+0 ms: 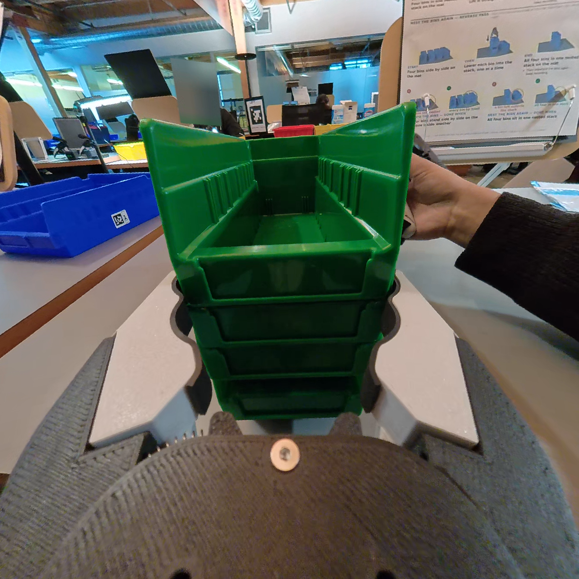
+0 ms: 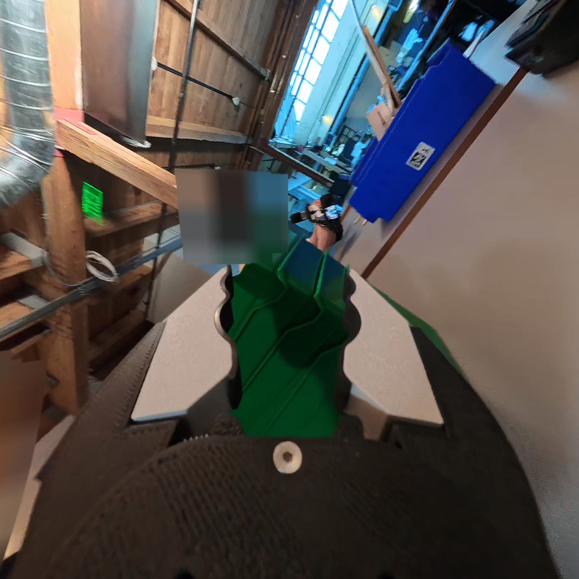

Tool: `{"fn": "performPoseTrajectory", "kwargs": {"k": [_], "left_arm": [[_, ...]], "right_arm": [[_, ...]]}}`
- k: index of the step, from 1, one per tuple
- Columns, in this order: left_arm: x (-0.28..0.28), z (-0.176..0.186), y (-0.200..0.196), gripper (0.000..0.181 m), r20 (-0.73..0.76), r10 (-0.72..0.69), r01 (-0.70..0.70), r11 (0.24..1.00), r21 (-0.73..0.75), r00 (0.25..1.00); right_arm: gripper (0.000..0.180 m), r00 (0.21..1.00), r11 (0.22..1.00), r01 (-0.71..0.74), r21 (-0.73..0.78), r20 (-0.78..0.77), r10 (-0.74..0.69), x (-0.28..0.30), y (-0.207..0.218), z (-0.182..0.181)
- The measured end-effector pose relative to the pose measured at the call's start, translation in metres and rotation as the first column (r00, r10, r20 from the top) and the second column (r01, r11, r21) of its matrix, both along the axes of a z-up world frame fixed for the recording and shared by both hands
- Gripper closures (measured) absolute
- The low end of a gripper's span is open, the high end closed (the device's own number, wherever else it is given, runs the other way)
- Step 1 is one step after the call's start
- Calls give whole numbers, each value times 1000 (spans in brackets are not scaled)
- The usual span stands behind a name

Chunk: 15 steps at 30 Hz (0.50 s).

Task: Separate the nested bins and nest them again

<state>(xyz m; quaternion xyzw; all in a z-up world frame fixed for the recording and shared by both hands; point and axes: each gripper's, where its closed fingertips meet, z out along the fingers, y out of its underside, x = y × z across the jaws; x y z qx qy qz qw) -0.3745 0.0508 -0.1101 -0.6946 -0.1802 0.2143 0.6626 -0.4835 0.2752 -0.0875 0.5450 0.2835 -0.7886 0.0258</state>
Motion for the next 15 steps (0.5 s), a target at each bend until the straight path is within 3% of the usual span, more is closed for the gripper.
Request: {"fn": "performPoseTrajectory", "kwargs": {"k": [4,15], "left_arm": [[-1,0,-1,57,5,-7,7,1000,-2,1000],[-1,-1,-1,57,11,-14,14,1000,-11,1000]], "right_arm": [[106,997,984,-62,-166,-45,55,1,-10,11],[107,999,990,-44,-134,-28,40,2,-10,12]]}}
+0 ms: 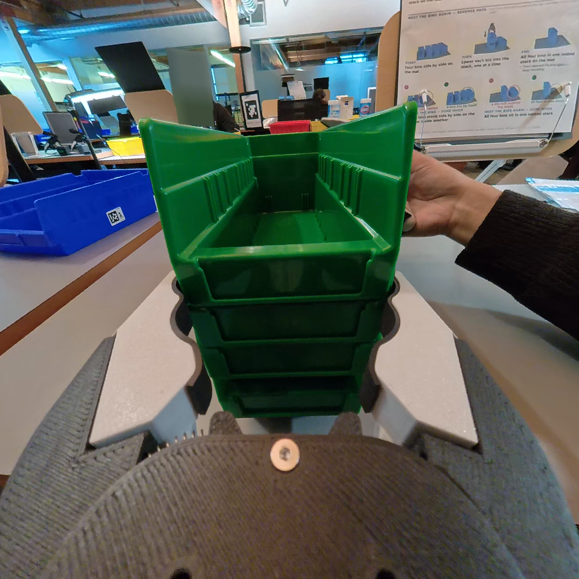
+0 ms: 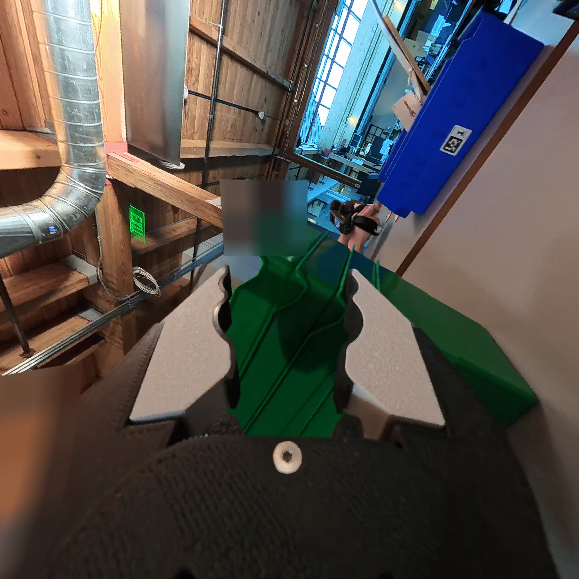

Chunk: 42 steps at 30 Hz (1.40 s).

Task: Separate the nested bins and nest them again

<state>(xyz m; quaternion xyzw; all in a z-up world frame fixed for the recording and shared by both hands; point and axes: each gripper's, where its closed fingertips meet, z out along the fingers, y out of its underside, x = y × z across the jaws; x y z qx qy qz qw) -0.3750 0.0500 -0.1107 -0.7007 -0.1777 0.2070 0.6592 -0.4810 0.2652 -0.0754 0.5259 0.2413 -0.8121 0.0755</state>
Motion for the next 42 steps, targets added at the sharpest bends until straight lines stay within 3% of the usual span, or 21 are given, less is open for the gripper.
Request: {"fn": "performPoseTrajectory", "kwargs": {"k": [16,22,42], "left_arm": [[5,4,2,55,-71,15,-18,999,-44,997],[4,15,7,45,-82,14,-20,998,-64,997],[10,32,10,51,-115,30,-41,995,-94,993]], "right_arm": [[104,998,996,21,81,-57,-16,5,-4,15],[107,999,997,17,71,-51,-13,5,-3,14],[108,996,989,39,143,-89,-27,11,-7,29]]}}
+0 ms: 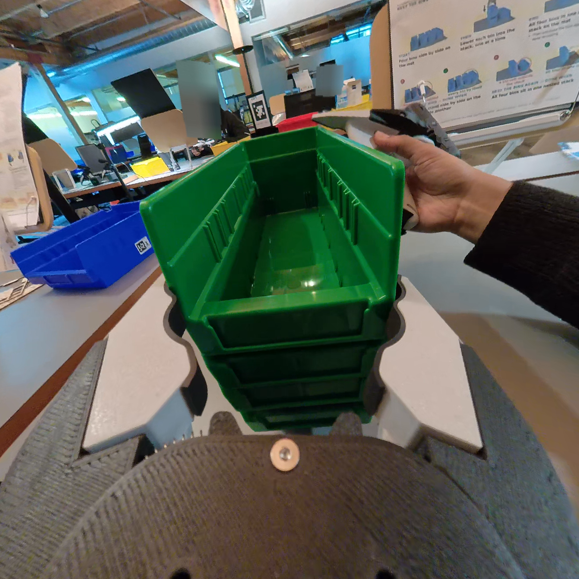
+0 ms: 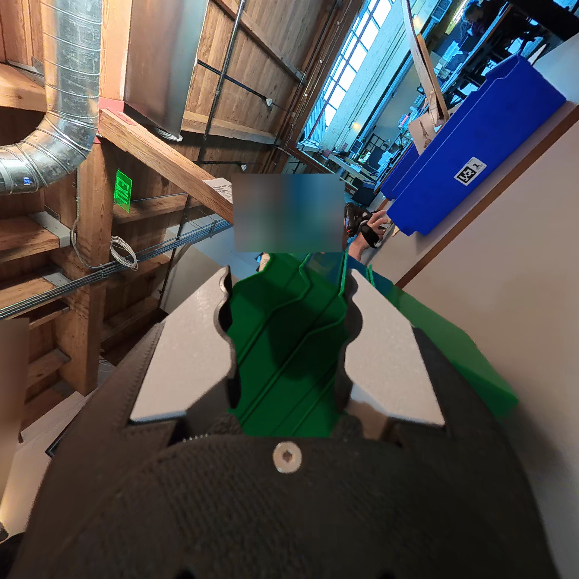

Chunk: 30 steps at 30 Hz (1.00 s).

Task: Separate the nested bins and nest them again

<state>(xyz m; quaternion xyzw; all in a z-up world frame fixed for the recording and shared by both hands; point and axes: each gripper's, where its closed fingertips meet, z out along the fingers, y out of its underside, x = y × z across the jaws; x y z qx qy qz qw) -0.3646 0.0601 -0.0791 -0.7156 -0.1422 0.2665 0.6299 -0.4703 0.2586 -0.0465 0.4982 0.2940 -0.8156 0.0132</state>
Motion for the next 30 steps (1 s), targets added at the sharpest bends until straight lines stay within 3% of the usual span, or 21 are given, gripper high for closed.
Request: {"fn": "performPoseTrajectory", "kwargs": {"k": [6,10,16,21,24,27,30], "left_arm": [[3,19,-5,51,-15,-12,13,998,60,1000],[-3,5,-5,52,48,-13,11,999,45,999],[-5,1,-6,50,22,-22,21,999,40,1000],[-5,4,-9,50,-17,-30,31,998,62,999],[-6,0,-12,49,-31,-39,41,998,53,999],[-4,-8,-16,49,-16,-30,31,998,48,999],[-3,-25,-18,51,35,-41,40,999,24,999]], "right_arm": [[105,1000,997,-6,74,-13,7,2,-9,6],[104,1000,999,-13,48,16,13,-1,-8,-4],[104,998,999,-42,17,36,42,-3,-8,-13],[99,994,993,-84,79,77,78,-5,-16,-27],[93,999,996,-17,86,46,13,2,3,-16],[87,997,959,55,277,-64,-38,30,9,12],[89,975,802,90,590,-217,50,74,-30,38]]}}
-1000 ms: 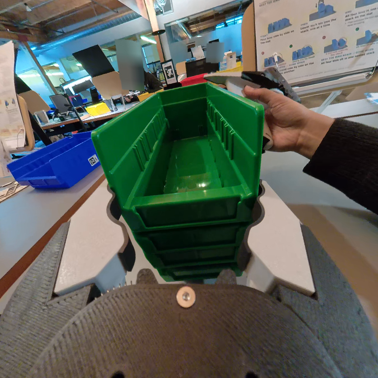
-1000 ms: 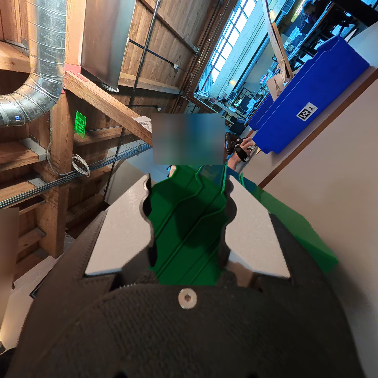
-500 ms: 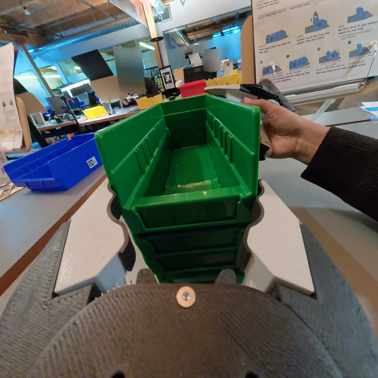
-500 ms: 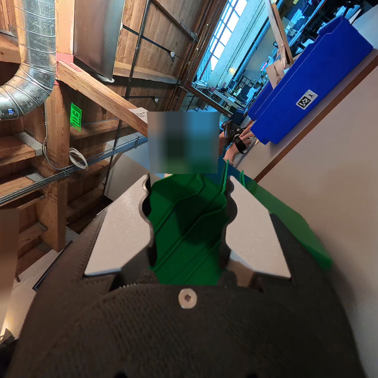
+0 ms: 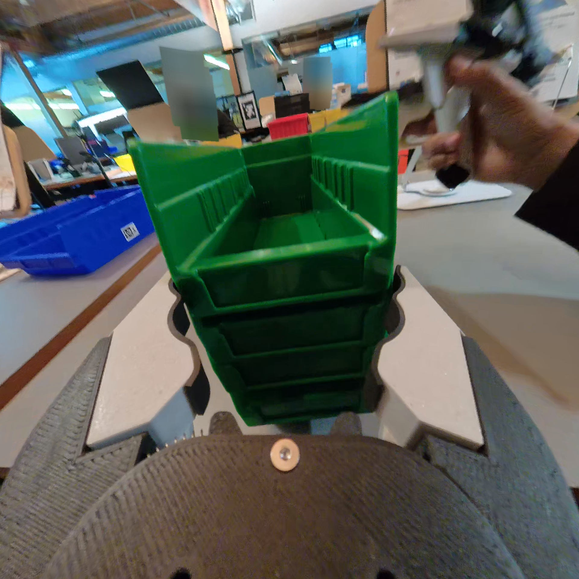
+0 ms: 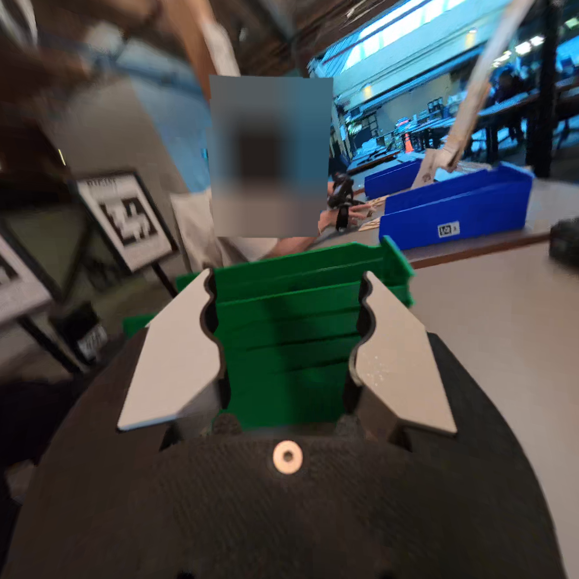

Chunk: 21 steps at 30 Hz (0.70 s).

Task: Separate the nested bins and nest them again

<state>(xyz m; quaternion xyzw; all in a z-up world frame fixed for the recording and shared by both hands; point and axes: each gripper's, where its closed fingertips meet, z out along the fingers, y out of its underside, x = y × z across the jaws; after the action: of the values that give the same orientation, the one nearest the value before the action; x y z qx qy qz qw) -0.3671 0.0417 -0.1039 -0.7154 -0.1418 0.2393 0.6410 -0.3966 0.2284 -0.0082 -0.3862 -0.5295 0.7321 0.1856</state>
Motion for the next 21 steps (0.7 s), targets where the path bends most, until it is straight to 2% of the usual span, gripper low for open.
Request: {"fn": "performPoseTrajectory", "kwargs": {"k": [2,4,6,9,10,12,13,16,17,20,21], "left_arm": [[-1,-12,1,50,32,-5,6,1000,-28,999],[-2,-19,2,49,44,-4,7,999,-51,999],[-1,-21,1,48,44,-4,7,998,-69,999],[0,-34,-2,48,83,-11,20,995,-102,996],[0,-41,-3,49,112,-17,31,992,-120,994],[1,-55,-6,49,155,-33,58,985,-160,987],[0,-60,-7,48,167,-39,68,983,-171,985],[3,-63,-2,44,210,-56,88,985,-147,976],[3,-65,-1,42,214,-52,86,985,-152,975],[2,-80,2,37,238,-38,90,973,-211,970],[1,-87,2,32,260,-33,94,969,-226,965]], "right_arm": [[90,997,962,-9,272,-70,29,24,-38,2],[93,989,849,-5,529,-125,83,41,-75,-1],[91,977,678,9,735,-150,150,52,-106,-8],[93,949,342,93,935,-187,255,54,-137,-21],[98,933,234,115,965,-186,308,54,-146,-26],[107,905,70,93,993,-114,410,57,-162,-40],[105,900,-15,39,999,-28,435,58,-166,-51],[104,888,-279,-143,950,248,388,57,-159,-78],[107,876,-333,-176,926,302,377,55,-159,-81],[144,817,-427,-263,865,435,379,55,-171,-86],[150,786,-475,-308,825,501,362,57,-171,-89]]}}
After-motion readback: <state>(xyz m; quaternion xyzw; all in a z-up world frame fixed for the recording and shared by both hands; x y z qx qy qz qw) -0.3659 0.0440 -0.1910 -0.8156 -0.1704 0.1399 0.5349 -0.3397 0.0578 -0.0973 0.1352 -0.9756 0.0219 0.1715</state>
